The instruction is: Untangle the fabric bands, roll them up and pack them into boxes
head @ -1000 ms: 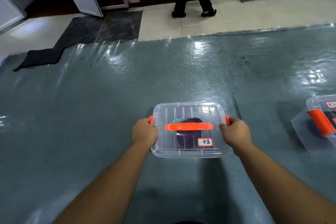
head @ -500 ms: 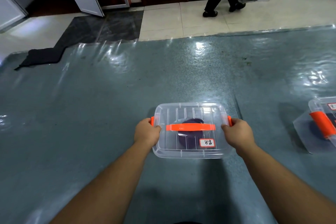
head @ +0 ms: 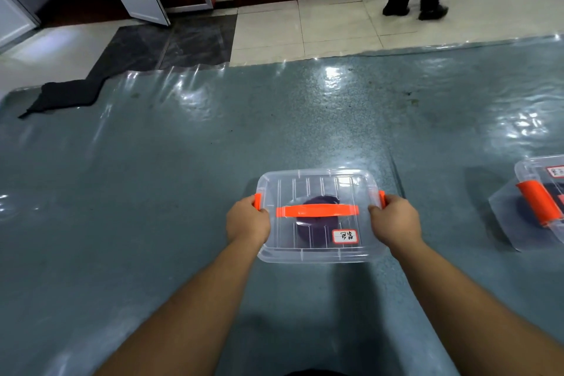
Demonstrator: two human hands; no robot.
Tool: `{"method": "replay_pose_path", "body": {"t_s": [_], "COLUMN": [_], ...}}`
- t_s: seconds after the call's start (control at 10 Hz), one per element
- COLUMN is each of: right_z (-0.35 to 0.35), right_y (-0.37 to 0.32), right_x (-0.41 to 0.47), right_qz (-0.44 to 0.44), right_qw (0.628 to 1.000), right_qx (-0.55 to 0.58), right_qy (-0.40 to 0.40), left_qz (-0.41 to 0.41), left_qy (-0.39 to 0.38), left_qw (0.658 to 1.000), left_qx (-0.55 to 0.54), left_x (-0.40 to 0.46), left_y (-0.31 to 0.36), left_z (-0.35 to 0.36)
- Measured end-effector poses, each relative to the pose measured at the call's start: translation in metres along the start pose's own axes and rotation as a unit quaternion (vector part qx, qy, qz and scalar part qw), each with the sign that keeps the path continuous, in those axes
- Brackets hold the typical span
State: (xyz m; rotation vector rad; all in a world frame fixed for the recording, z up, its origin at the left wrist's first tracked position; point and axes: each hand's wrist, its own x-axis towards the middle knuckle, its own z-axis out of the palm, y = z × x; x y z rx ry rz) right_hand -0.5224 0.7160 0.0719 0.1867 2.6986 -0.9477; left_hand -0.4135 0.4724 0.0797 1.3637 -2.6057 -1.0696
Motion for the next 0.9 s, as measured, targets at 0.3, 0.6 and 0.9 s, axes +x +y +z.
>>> {"method": "replay_pose_path", "body": {"t_s": [0.3,0.6,0.9], "right_z": [0.001,0.001,-0.004], "right_y": [-0.003,-0.008,-0.023], "right_x": [0.001,-0.002,-0.024], "right_qz": [-0.027,-0.024,-0.082], "right_qw": [0.998,0.996,0.975], "right_qx": [-0.059,-0.088,-0.208], "right_qy": [0.000,-0.008,-0.018], "left_qz": [0.006,0.012,0.089], "left_qy": [0.002,-0.009,-0.018], "left_qw": [1.000,1.000,0.995], "left_qx": [-0.004,0.007,0.030], "left_x": [0.002,0.000,-0.014], "left_y": [-0.003,0.000,-0.007], "left_z": [0.002,-0.002,-0.016]}}
